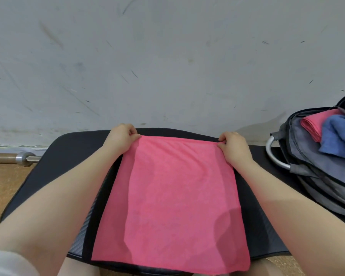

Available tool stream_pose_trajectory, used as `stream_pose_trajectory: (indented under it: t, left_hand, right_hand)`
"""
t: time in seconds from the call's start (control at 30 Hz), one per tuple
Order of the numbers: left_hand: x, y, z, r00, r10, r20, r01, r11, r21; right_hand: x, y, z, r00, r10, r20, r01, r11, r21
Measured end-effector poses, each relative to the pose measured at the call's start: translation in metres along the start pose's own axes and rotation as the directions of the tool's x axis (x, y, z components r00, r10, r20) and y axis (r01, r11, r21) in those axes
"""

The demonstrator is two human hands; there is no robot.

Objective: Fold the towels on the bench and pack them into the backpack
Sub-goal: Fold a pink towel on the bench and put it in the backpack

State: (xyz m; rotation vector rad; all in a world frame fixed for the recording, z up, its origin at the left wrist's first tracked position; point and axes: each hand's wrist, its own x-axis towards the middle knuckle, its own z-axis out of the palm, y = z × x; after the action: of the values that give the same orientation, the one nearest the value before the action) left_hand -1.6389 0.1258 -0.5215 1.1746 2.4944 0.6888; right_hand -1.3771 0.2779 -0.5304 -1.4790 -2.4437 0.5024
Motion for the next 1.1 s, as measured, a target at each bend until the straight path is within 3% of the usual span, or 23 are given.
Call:
stream_pose_trajectory:
  t: [0.13, 0.37, 0.53, 0.6, 0.67, 0.73, 0.77, 0.83, 0.97, 1.03, 1.1]
  left_hand:
    - [0.003, -0.001, -0.003, 0.999, -0.006, 0.032, 0.004, 0.997, 0.075]
    - [0.008, 0.004, -0.008, 0.96, -0.011, -0.278, -0.007, 0.998, -0.065]
    - [0.007, 0.015, 0.002, 0.907, 0.06, -0.417, 0.026, 0.98, 0.198]
    - [-0.009, 0.023, 0.014, 0.908, 0.191, -0.372, -0.109, 0.967, 0.23]
    - [-0.033, 0.026, 0.031, 0.93, 0.329, -0.165, -0.288, 0.929, 0.232]
    - [-0.058, 0.02, 0.044, 0.943, 0.303, 0.135, -0.33, 0.9, 0.286]
    - [-0.064, 0.013, 0.048, 0.948, 0.249, 0.198, -0.304, 0.891, 0.338]
    - [-0.066, 0.007, 0.047, 0.969, 0.166, 0.181, -0.226, 0.895, 0.386]
    - [-0.069, 0.016, 0.04, 0.981, 0.07, 0.18, -0.135, 0.917, 0.375]
    - [-0.078, 0.03, 0.042, 0.976, 0.137, 0.168, -0.191, 0.91, 0.367]
    - [-0.093, 0.047, 0.047, 0.92, 0.347, 0.181, -0.387, 0.873, 0.296]
  right_hand:
    - [0.008, -0.003, -0.005, 0.993, -0.005, 0.117, 0.017, 0.995, -0.099]
    - [0.033, -0.014, -0.017, 1.0, -0.014, 0.019, 0.015, 0.999, -0.031]
    - [0.033, -0.028, -0.016, 1.0, 0.027, -0.001, -0.027, 0.994, -0.105]
    - [0.013, -0.032, -0.007, 0.998, -0.055, 0.01, 0.056, 0.988, -0.147]
    - [-0.016, -0.035, 0.004, 0.976, -0.205, 0.074, 0.212, 0.97, -0.118]
    - [-0.042, -0.033, 0.015, 0.923, -0.313, 0.224, 0.351, 0.924, -0.153]
    - [-0.051, -0.027, 0.018, 0.905, -0.314, 0.287, 0.379, 0.902, -0.206]
    - [-0.056, -0.013, 0.016, 0.929, -0.209, 0.305, 0.3, 0.908, -0.292]
    - [-0.07, 0.017, -0.006, 0.979, 0.063, 0.192, 0.007, 0.94, -0.341]
    - [-0.085, 0.025, -0.015, 0.988, 0.091, 0.124, -0.063, 0.974, -0.217]
    - [-0.101, 0.027, -0.023, 0.995, 0.085, 0.052, -0.08, 0.992, -0.093]
